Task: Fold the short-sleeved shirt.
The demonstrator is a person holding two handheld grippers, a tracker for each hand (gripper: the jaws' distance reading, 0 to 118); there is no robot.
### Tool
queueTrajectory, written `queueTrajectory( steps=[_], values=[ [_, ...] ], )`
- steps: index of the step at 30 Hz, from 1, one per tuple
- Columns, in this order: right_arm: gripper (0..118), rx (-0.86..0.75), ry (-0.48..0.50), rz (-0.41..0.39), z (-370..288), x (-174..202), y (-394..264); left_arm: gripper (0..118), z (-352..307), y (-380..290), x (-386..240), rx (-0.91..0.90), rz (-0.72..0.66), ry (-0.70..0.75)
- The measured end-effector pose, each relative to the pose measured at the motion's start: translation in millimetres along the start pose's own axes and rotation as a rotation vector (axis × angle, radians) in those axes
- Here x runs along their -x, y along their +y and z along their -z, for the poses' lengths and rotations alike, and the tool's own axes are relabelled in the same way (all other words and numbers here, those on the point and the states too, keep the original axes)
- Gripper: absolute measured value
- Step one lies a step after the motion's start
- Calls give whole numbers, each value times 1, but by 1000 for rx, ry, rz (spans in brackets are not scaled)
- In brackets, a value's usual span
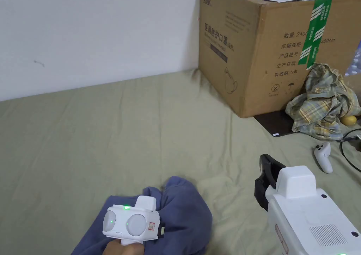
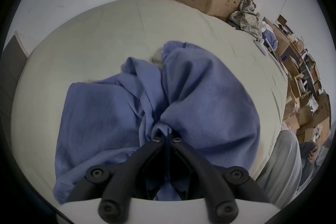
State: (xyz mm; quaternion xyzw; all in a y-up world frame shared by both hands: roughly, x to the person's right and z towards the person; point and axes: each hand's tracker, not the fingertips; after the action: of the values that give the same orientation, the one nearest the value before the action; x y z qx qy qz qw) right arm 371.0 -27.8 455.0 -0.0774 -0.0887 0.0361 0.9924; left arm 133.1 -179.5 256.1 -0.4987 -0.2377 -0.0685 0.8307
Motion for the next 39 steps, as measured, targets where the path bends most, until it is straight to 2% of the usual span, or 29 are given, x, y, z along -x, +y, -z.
queueTrajectory(
  steps=[1,2,4,5,6,13,19,25,27,28,32,39],
  values=[
    [0,-1,-1,1,-1,0,1,15,-5,1,-1,-28,6,2],
    [0,-3,-2,3,-1,0,2,32,-12,2,-3,-71,8,-2],
    [0,-14,-2,9,-3,1,7,75,-34,3,-5,-155,-16,6],
    [0,-19,-2,8,-5,1,9,100,-46,5,-5,-201,-30,7],
    [0,-26,-4,7,-6,2,11,110,-61,7,-5,-260,-46,0],
    [0,-78,-2,19,-11,6,30,112,-181,16,6,-697,-72,57],
    [0,-121,7,20,-11,13,46,112,-244,-3,30,-961,-74,247],
    [0,-146,23,22,-9,21,54,110,-264,-39,56,-1076,-41,477],
    [0,-150,28,21,-9,24,54,100,-265,-51,63,-1082,-34,509],
    [0,-151,30,23,-9,25,54,87,-265,-56,66,-1080,-36,514],
    [0,-148,43,23,-7,32,53,0,-262,-65,78,-1025,-59,501],
    [0,-143,58,16,-7,38,52,0,-259,-69,86,-995,-102,481]
  ],
)
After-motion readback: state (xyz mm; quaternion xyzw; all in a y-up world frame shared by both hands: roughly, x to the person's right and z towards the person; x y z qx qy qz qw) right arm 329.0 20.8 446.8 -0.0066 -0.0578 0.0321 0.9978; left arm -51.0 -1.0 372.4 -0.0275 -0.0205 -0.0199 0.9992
